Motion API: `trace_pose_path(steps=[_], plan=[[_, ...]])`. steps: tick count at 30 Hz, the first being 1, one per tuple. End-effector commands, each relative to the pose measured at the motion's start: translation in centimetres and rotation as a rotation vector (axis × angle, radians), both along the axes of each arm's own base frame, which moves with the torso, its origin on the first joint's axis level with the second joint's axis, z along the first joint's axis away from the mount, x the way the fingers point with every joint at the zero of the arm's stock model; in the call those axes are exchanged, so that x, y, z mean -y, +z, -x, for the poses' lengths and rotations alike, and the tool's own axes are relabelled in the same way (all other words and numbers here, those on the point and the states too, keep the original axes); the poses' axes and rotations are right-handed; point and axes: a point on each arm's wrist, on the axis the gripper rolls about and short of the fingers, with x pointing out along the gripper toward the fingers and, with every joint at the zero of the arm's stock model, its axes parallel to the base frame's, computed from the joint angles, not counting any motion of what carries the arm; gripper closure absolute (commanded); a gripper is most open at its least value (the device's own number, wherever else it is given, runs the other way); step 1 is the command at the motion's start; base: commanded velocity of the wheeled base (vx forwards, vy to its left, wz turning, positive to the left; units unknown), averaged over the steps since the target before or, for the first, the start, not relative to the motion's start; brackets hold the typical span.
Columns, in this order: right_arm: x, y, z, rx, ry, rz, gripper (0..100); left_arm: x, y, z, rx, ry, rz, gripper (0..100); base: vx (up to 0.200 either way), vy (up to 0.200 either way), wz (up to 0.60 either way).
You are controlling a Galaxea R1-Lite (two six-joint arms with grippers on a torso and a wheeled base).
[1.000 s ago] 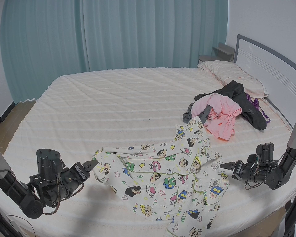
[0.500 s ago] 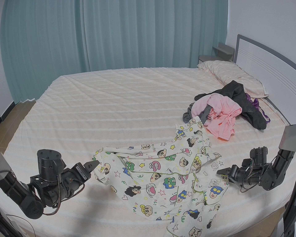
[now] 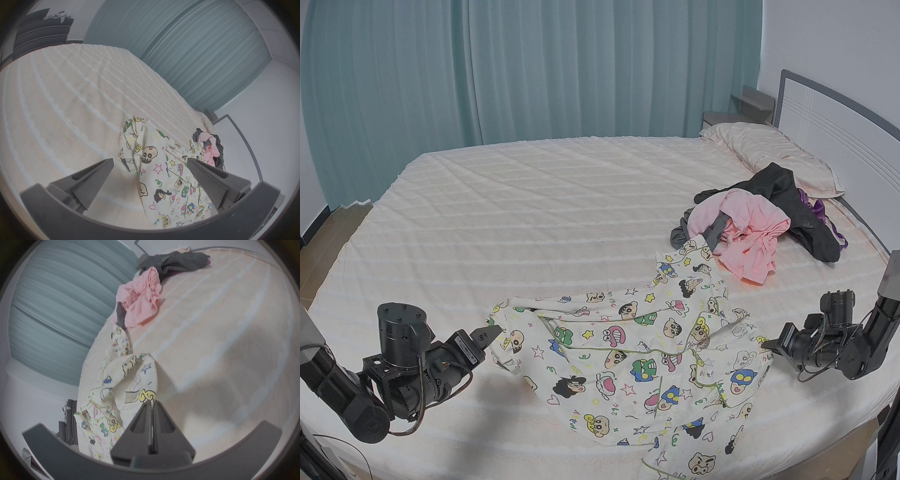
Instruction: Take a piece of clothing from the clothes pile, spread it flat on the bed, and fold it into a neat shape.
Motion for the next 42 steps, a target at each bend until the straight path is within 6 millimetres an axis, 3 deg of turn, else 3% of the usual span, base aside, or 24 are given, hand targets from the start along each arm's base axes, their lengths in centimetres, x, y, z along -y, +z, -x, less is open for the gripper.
trace_pose_path(steps=[1, 9, 17, 18, 22, 29, 31, 32, 38, 42], plan=[[1.4, 2.6, 0.5, 0.084, -0.055, 0.014, 100, 0.0, -0.1, 0.1, -0.005, 0.004, -0.004, 0, 0.0, 0.0, 0.0], [5.4, 2.9, -0.4, 0.102, -0.178, 0.049, 100, 0.5, -0.6, 0.4, -0.026, -0.008, -0.024, 0, 0.0, 0.0, 0.0], [6.6, 2.0, -1.3, 0.095, -0.233, 0.069, 100, 1.3, -1.9, 0.3, -0.073, -0.029, -0.054, 0, 0.0, 0.0, 0.0], [6.6, 2.0, -1.3, 0.095, -0.233, 0.069, 0, 1.3, -1.9, 0.3, -0.073, -0.029, -0.054, 0, 0.0, 0.0, 0.0], [6.5, 2.4, -1.1, 0.107, -0.229, 0.067, 0, 1.3, -1.8, 0.4, -0.072, -0.03, -0.052, 0, 0.0, 0.0, 0.0], [6.4, 5.9, 0.2, 0.192, -0.252, 0.083, 0, 1.8, -1.8, 0.4, -0.074, -0.033, -0.016, 0, 0.0, 0.0, 0.0], [5.4, 6.7, 1.1, 0.185, -0.222, 0.076, 0, 2.2, -1.5, 0.2, -0.07, -0.028, 0.03, 0, 0.0, 0.0, 0.0], [3.9, 7.0, 1.5, 0.172, -0.171, 0.064, 0, 2.3, -1.4, 0.0, -0.069, -0.023, 0.043, 0, 0.0, 0.0, 0.0], [-1.2, 6.7, 3.4, 0.081, -0.021, 0.001, 0, 2.6, -1.8, 0.3, -0.09, -0.029, 0.052, 0, 0.0, 0.0, 0.0], [-2.9, 6.3, 5.1, 0.02, 0.028, -0.033, 0, 3.2, -2.4, 0.6, -0.12, -0.043, 0.057, 0, 0.0, 0.0, 0.0]])
